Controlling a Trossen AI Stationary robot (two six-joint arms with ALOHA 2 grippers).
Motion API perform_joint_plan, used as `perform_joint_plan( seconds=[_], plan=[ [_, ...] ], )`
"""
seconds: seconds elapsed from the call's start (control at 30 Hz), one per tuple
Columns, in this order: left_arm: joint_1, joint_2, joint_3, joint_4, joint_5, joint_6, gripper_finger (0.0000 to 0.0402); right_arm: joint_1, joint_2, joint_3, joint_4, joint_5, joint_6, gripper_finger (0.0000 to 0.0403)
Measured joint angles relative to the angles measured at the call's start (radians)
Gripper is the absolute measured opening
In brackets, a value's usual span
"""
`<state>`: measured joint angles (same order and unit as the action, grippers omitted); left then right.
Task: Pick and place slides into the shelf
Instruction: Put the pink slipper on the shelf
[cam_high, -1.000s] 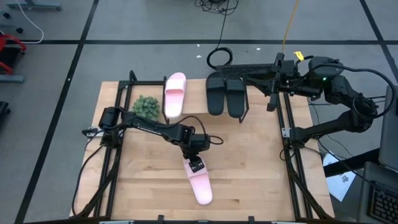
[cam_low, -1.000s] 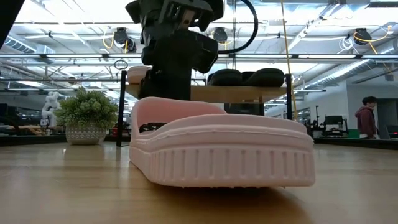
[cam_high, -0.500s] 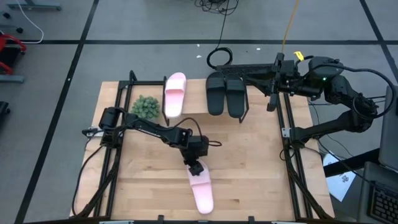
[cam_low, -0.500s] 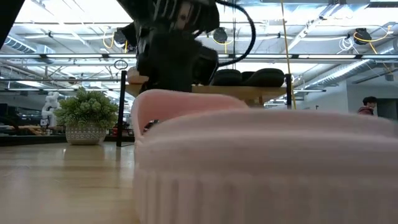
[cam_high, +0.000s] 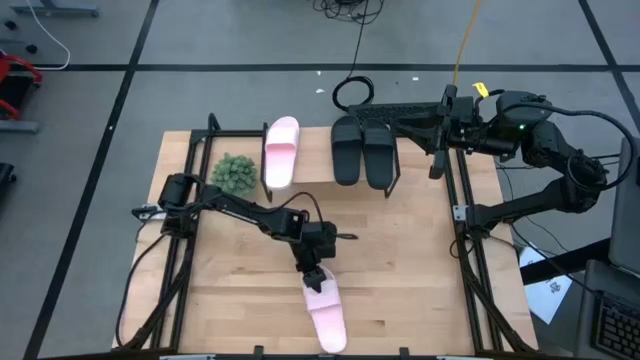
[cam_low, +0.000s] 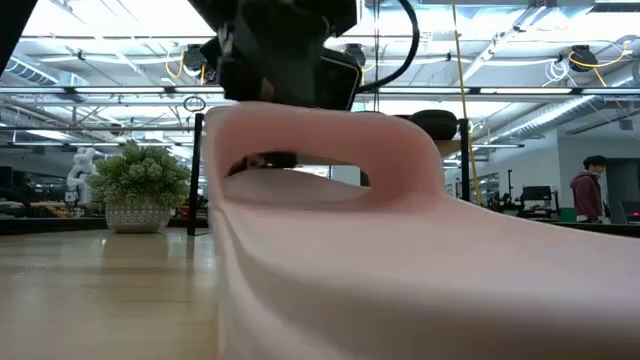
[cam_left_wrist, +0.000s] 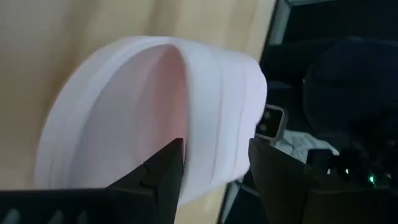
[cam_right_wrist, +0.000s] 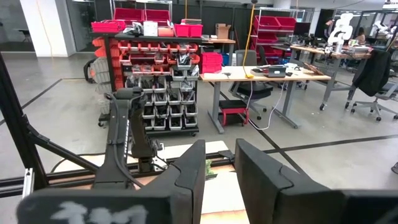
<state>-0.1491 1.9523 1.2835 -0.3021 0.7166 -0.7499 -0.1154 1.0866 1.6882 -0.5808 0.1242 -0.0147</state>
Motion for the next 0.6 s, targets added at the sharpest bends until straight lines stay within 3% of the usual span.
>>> perform_joint_plan(
  seconds=[0.33, 0.6],
  plan=[
    [-0.039, 0.0, 0.0, 0.019, 0.008, -0.015, 0.0175, 0.0, 0.0, 0.0, 0.001, 0.0, 0.0, 0.008],
    [-0.054, 0.0, 0.0, 0.05, -0.004, -0.013, 0.0085, 0.0, 0.0, 0.0, 0.016, 0.0, 0.01, 0.008]
  ],
)
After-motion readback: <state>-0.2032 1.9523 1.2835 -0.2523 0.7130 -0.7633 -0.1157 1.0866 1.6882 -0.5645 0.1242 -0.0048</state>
